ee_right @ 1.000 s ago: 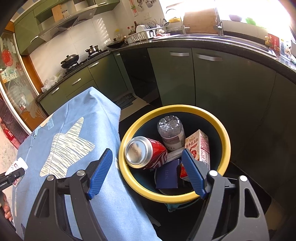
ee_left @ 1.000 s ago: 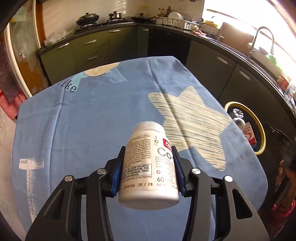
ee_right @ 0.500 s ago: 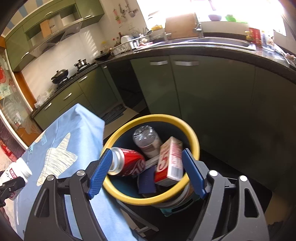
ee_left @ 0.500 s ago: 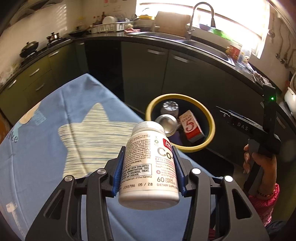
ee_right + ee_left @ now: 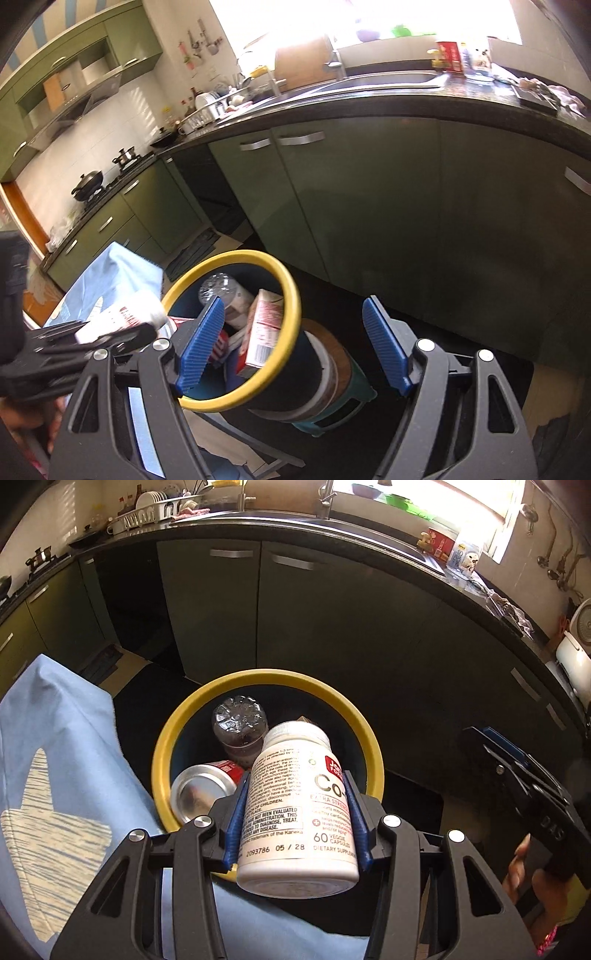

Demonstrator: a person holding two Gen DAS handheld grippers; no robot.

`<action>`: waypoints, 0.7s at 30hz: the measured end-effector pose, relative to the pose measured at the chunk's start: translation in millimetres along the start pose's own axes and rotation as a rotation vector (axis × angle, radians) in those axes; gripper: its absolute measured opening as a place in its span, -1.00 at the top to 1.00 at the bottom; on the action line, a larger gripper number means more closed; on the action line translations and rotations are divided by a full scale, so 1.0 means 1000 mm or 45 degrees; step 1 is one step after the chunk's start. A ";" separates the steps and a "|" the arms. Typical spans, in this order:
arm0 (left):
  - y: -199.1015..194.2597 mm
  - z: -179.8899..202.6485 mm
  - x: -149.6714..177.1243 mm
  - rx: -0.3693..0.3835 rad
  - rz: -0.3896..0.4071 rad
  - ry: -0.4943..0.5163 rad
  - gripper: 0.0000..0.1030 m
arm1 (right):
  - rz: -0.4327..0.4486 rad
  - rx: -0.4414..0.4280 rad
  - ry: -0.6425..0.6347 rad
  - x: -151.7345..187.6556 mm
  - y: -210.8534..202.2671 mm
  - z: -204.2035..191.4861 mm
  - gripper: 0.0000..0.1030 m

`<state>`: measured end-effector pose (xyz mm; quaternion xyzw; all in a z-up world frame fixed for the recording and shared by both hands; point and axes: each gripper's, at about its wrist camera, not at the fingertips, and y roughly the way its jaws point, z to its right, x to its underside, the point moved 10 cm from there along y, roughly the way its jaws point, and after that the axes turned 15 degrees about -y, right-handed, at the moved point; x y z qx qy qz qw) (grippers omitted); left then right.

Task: Collect trash
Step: 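Carry the supplement bottle with the left gripper over the bin and release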

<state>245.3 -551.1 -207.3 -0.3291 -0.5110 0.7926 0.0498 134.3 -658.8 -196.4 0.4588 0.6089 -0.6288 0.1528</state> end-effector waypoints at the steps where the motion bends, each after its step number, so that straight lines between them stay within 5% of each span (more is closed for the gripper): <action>1: 0.010 0.002 -0.001 0.000 -0.020 -0.010 0.09 | -0.004 0.003 0.008 0.001 0.001 0.002 -0.42; 3: 0.024 0.000 -0.004 -0.013 -0.031 -0.034 0.01 | -0.011 0.001 0.022 0.003 0.003 0.006 -0.42; 5: 0.027 -0.005 -0.008 -0.033 -0.007 -0.051 -0.49 | -0.016 -0.007 0.024 0.004 0.005 0.006 -0.42; 7: 0.019 -0.010 -0.011 -0.038 0.036 -0.063 -0.61 | -0.020 -0.012 0.018 0.005 0.004 0.006 -0.42; 14: -0.059 -0.039 -0.003 -0.039 0.216 -0.056 -0.77 | -0.014 -0.039 -0.024 0.000 0.001 -0.013 -0.42; 21: -0.153 -0.099 0.042 -0.128 0.376 -0.122 -0.90 | -0.019 -0.113 -0.149 0.000 -0.007 -0.065 -0.42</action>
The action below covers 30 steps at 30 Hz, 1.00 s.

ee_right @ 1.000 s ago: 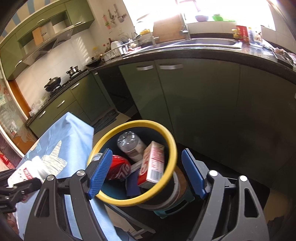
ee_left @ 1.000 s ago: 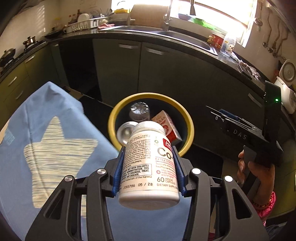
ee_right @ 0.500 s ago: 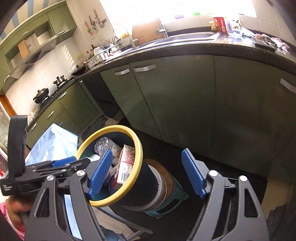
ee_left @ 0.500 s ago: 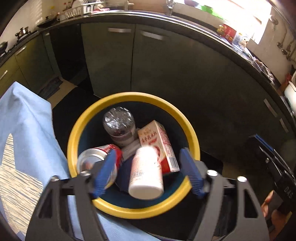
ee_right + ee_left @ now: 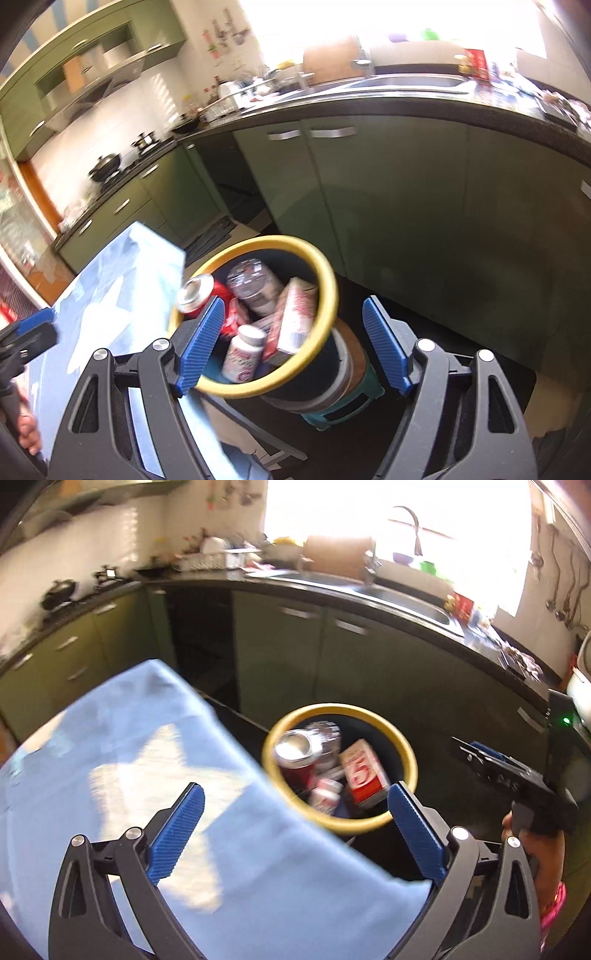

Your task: Collect trash

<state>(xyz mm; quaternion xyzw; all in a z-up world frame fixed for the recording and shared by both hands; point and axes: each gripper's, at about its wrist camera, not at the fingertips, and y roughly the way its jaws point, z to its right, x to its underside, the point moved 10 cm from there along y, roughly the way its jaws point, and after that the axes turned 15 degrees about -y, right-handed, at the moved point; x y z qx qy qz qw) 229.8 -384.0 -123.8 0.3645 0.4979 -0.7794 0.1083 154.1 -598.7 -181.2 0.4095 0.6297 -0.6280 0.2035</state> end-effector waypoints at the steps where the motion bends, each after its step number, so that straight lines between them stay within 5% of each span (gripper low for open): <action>1: -0.011 -0.009 0.002 -0.020 0.013 -0.011 -0.91 | -0.001 -0.011 -0.021 0.001 -0.002 -0.008 -0.42; 11: -0.118 -0.126 0.039 -0.242 0.156 -0.178 -0.91 | 0.037 -0.110 -0.258 0.002 -0.037 -0.101 -0.58; 18: -0.194 -0.203 0.056 -0.401 0.344 -0.331 -0.91 | 0.141 -0.082 -0.409 -0.008 -0.082 -0.142 -0.82; 30: -0.279 -0.213 0.081 -0.445 0.526 -0.367 -0.91 | 0.252 -0.087 -0.519 -0.013 -0.132 -0.177 -0.86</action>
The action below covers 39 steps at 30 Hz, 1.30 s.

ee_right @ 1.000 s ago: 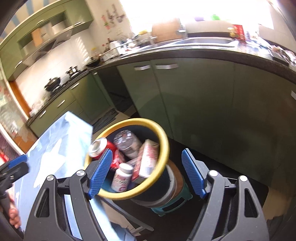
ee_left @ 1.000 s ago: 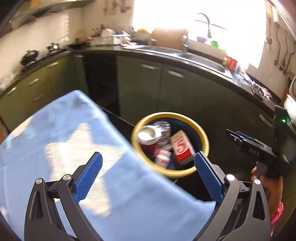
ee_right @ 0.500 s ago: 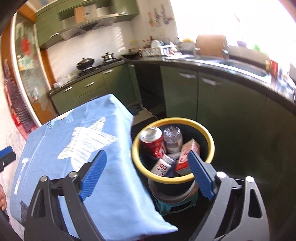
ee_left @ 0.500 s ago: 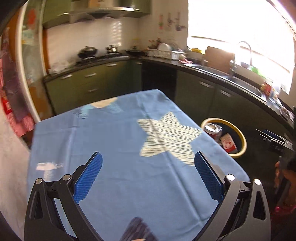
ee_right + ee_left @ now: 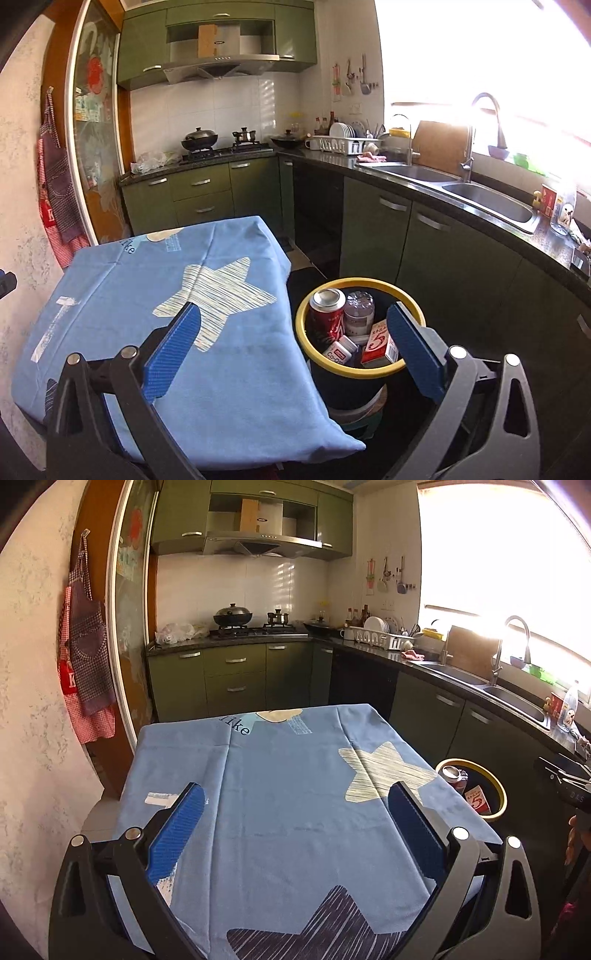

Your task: Collect trash

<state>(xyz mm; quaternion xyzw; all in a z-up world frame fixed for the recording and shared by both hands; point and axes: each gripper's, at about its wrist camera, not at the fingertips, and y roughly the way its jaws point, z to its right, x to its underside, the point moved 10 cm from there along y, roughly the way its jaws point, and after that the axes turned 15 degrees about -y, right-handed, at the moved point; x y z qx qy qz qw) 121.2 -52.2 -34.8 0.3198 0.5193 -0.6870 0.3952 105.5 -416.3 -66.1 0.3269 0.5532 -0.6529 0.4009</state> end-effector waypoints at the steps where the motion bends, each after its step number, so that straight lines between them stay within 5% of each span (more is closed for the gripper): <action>1: -0.005 0.000 0.001 0.006 0.005 -0.007 -0.91 | 0.007 -0.005 -0.007 -0.002 -0.002 -0.003 -0.86; 12: -0.037 -0.015 -0.002 -0.031 0.067 -0.038 -0.91 | 0.038 -0.028 -0.030 -0.010 -0.011 -0.020 -0.86; 39: -0.026 -0.011 0.002 -0.023 0.030 -0.038 -0.91 | 0.027 -0.035 -0.020 -0.006 -0.008 -0.022 -0.86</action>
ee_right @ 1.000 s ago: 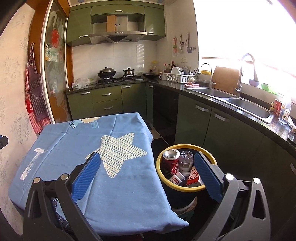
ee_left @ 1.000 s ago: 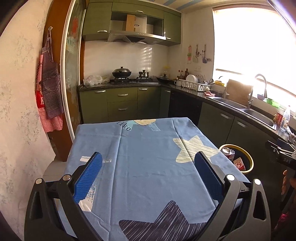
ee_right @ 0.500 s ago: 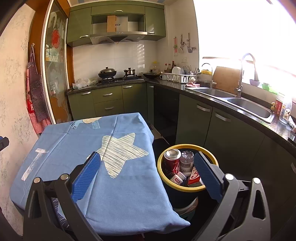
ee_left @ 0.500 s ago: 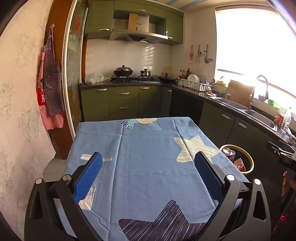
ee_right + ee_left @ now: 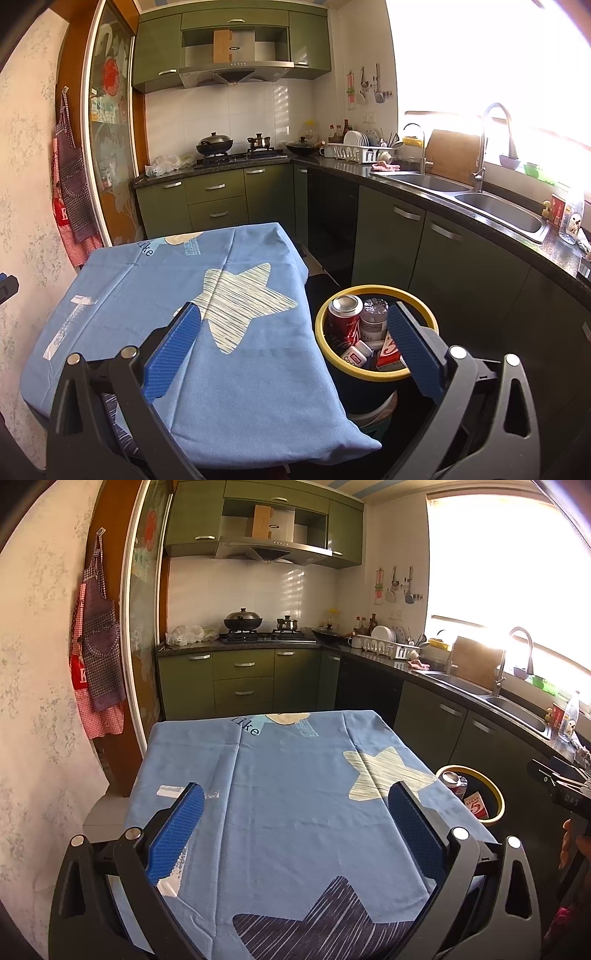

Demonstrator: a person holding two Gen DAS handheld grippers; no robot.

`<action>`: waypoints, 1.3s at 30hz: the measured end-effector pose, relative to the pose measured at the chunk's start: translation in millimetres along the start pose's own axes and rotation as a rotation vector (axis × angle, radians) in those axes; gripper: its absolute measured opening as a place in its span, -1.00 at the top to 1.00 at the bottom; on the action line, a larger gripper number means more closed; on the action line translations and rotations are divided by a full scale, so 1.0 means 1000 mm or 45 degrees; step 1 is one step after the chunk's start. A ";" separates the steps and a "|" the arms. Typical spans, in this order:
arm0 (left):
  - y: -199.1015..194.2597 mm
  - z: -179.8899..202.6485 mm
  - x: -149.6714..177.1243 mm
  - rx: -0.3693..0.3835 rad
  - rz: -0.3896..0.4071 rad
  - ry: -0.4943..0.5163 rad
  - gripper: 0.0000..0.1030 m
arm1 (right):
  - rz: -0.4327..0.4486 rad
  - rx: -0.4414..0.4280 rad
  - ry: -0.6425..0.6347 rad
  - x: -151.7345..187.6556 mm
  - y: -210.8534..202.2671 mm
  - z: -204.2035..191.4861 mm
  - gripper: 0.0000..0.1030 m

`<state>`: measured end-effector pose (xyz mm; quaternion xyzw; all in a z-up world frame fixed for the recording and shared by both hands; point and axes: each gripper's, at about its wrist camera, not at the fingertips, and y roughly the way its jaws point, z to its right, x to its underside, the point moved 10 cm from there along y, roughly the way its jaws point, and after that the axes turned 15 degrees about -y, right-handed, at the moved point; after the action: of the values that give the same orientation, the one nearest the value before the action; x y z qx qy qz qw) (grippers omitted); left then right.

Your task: Collect trash

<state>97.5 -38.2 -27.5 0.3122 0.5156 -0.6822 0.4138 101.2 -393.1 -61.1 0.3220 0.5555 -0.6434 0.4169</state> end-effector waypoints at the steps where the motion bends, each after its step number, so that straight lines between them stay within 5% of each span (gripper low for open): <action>1: 0.000 0.000 0.000 0.000 -0.001 -0.001 -0.91 | -0.001 -0.001 0.002 0.000 0.000 0.000 -0.86; 39: 0.007 0.004 0.008 0.018 -0.035 0.005 -0.91 | -0.014 -0.002 0.016 0.003 0.003 -0.004 -0.86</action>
<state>100.3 -44.8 -36.3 0.3094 0.5158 -0.6910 0.4010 102.7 -389.7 -65.5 0.3228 0.5605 -0.6430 0.4101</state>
